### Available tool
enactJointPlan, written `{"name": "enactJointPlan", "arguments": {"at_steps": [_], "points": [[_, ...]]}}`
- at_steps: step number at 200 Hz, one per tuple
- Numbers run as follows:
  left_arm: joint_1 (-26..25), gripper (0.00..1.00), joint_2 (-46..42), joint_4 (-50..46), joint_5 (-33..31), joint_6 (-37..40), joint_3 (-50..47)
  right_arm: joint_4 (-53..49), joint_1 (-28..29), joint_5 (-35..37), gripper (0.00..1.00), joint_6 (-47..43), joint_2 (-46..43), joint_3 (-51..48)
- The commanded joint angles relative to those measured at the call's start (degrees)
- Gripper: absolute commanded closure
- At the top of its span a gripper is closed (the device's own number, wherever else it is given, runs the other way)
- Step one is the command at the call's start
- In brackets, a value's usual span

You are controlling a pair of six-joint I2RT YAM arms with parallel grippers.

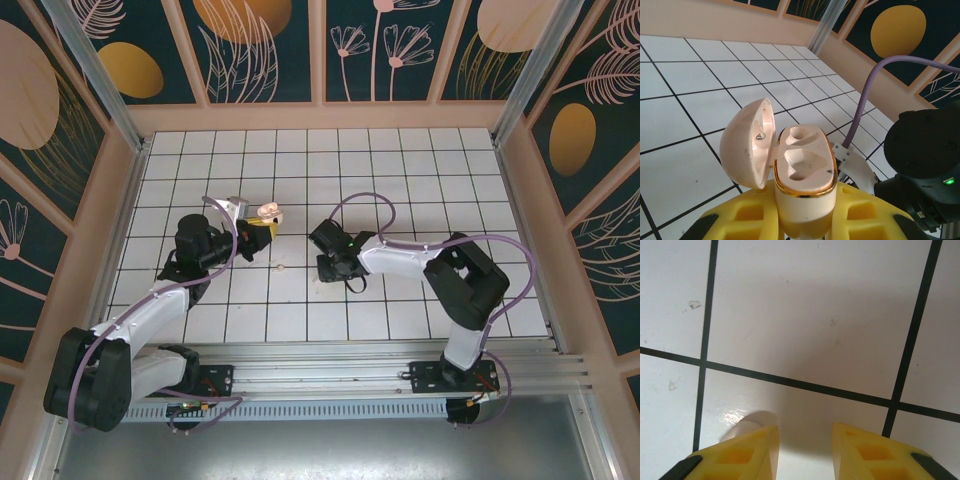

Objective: Insert wireless bluetooth earbuds into charging case

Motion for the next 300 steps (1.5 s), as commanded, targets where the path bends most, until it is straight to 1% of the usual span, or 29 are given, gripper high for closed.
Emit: {"name": "enactJointPlan", "arguments": {"at_steps": [1,14,34,58,144,229,273,300], "points": [[0.36,0.88,-1.40,0.38,-0.20,0.16,-0.20,-0.45,-0.22,-2.71,0.66,2.36,-4.18,1.80],[0.33,0.88,-1.33,0.36,-0.05,0.20,-0.08,-0.26,0.22,-5.46,0.65,4.85,-5.22,1.56],[0.35,0.88,-1.14,0.45,0.19,0.17,0.07,-1.09,0.83,-5.79,0.65,7.57,-5.56,1.84],[0.31,0.88,-1.20,0.70,0.56,-0.06,-0.08,-0.04,0.87,-6.26,0.65,8.53,-4.91,1.22],[0.32,0.88,-1.72,0.34,0.43,-0.10,0.24,2.12,0.61,-6.80,0.70,7.38,0.17,1.93],[0.31,0.88,-1.93,-0.07,0.50,0.06,0.06,4.47,0.08,-7.07,0.74,6.85,2.65,2.53],[0.33,0.88,-2.02,-0.34,0.47,0.15,-0.12,5.45,0.04,-6.67,0.78,6.23,2.86,2.02],[0.31,0.88,-2.02,-0.33,0.43,0.17,0.03,5.15,-0.43,-6.49,0.78,5.83,3.12,2.17]]}}
